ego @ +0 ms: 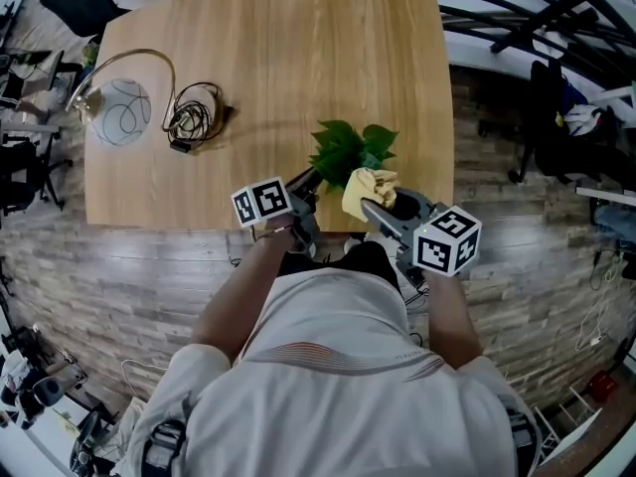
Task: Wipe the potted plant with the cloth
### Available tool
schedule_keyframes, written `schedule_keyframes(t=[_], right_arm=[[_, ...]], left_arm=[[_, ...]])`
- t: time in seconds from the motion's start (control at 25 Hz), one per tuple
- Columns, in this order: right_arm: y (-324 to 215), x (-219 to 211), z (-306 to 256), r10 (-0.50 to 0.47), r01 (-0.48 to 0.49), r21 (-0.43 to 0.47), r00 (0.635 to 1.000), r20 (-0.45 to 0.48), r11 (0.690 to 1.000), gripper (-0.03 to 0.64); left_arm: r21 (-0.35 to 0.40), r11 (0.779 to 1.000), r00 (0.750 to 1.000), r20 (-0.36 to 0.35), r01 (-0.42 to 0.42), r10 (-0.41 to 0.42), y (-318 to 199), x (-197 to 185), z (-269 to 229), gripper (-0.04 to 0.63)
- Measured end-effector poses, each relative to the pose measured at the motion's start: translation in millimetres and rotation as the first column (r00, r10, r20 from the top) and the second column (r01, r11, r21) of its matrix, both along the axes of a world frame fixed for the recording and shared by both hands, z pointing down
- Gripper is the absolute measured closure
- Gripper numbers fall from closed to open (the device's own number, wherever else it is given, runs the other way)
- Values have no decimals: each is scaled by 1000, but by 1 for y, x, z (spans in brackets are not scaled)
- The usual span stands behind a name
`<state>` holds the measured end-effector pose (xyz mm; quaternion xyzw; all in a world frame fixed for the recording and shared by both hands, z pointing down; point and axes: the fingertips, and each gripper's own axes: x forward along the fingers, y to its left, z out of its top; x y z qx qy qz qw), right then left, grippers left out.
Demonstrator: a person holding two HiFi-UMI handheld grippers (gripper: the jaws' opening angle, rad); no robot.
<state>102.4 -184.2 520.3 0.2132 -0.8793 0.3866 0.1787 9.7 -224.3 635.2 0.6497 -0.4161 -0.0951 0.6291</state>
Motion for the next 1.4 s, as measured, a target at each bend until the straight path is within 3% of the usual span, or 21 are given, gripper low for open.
schedule_keyframes(t=[0.16, 0.36, 0.56, 0.72, 0.88, 1.0, 1.08, 1.2, 1.28, 1.4], right_arm=[[16, -15, 55, -79, 85, 28, 983, -168, 996, 430], [14, 34, 75, 7, -9, -9, 972, -237, 1000, 430], [9, 81, 87, 79, -83, 5, 929, -361, 997, 430], [2, 99, 84, 132, -130, 30, 910, -392, 991, 430], [-16, 111, 70, 196, -172, 97, 894, -403, 980, 430], [-35, 120, 51, 267, -213, 175, 878, -397, 961, 430], [-51, 125, 33, 328, -246, 249, 866, -377, 937, 430], [-74, 125, -9, 416, -289, 379, 854, -312, 879, 430], [-87, 121, -45, 457, -304, 466, 851, -260, 831, 430], [-107, 110, -101, 494, -315, 577, 851, -180, 754, 430]], left_arm=[[0, 1000, 1000, -4, 4, -4, -1, 1, 0, 523], [8, 1000, 1000, -8, -2, 2, 0, 3, 1, 523], [14, 1000, 1000, 0, -11, 11, -1, 5, 1, 523], [54, 998, 999, 25, -34, 33, -2, 5, -1, 523], [136, 988, 989, 139, -67, 48, -7, -10, -11, 478], [230, 968, 944, 329, -98, 17, -15, -36, -30, 469], [332, 933, 877, 479, -137, -42, -25, -54, -60, 470], [511, 831, 761, 623, -220, -182, -44, -72, -132, 519], [610, 744, 706, 652, -272, -276, -55, -77, -186, 541], [707, 623, 656, 650, -335, -385, -63, -75, -257, 551]])
